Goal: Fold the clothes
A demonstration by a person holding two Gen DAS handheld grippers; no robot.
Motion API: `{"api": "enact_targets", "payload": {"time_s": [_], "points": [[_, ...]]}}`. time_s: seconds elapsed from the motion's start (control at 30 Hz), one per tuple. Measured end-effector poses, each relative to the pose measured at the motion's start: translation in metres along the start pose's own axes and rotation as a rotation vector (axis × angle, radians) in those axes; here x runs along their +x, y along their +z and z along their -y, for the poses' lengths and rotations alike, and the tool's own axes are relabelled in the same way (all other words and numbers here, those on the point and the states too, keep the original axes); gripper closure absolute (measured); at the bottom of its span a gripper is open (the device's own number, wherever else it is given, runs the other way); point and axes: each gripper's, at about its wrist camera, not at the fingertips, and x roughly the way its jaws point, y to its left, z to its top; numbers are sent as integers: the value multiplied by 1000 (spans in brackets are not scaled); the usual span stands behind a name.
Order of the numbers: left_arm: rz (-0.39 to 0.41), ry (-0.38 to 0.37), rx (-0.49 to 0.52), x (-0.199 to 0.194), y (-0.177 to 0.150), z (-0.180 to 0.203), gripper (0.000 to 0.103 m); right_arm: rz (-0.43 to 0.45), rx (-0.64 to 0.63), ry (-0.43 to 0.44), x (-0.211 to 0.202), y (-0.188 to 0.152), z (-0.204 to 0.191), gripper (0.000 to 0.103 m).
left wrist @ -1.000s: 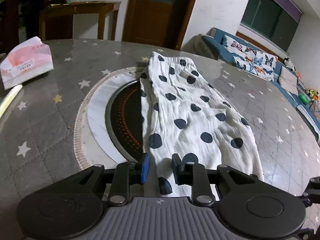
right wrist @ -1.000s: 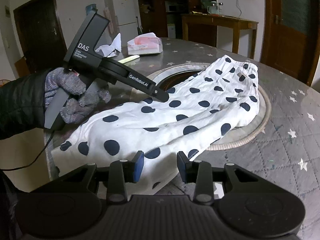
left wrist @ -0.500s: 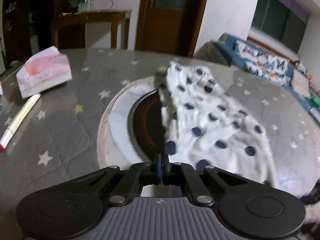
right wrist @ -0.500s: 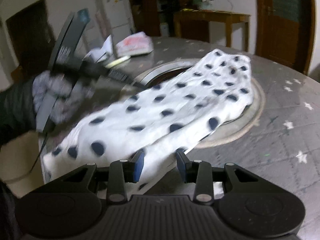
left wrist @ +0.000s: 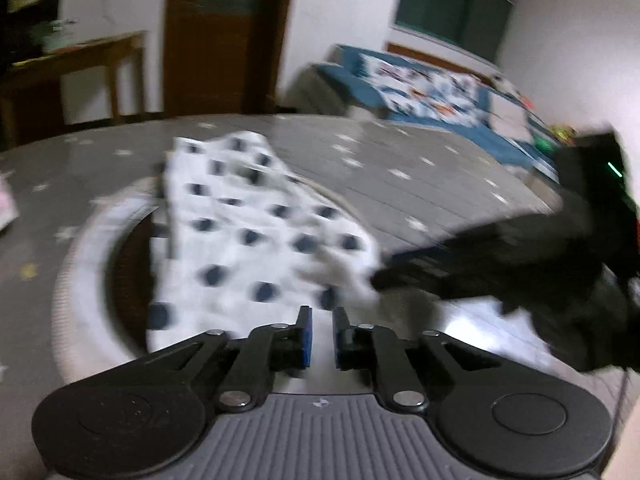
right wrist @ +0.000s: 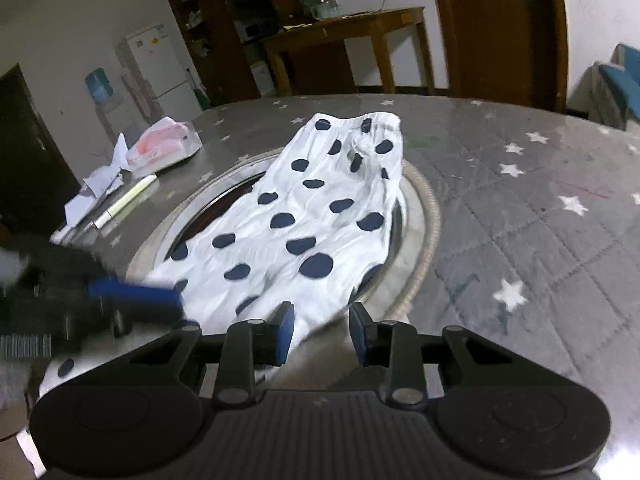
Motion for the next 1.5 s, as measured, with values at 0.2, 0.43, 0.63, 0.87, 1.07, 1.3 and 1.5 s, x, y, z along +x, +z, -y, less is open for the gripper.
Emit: {"api": "enact_targets", "payload": {"time_s": [0.2, 0.43, 0.63, 0.87, 1.07, 1.3, 1.5], "points": [[-44, -23, 28, 25, 1, 18, 71, 25, -7, 73, 6, 18, -4, 99], [-64, -67, -92, 35, -4, -3, 72, 131, -33, 203, -13, 57, -31, 95], [-55, -119, -191, 35, -6, -24, 72, 172, -30, 98, -29, 51, -15, 92], [-54, -207, -371, 36, -14, -56, 78, 74, 61, 63, -21, 8, 15, 91], [-55, -272, -479, 41, -17, -75, 80, 47, 144, 150, -1, -11, 18, 88], [-48, -313, -530, 48, -21, -85, 82, 60, 205, 210, 17, -14, 16, 78], [-46, -322, -535, 49, -22, -87, 80, 113, 275, 267, 13, -16, 22, 96]]}}
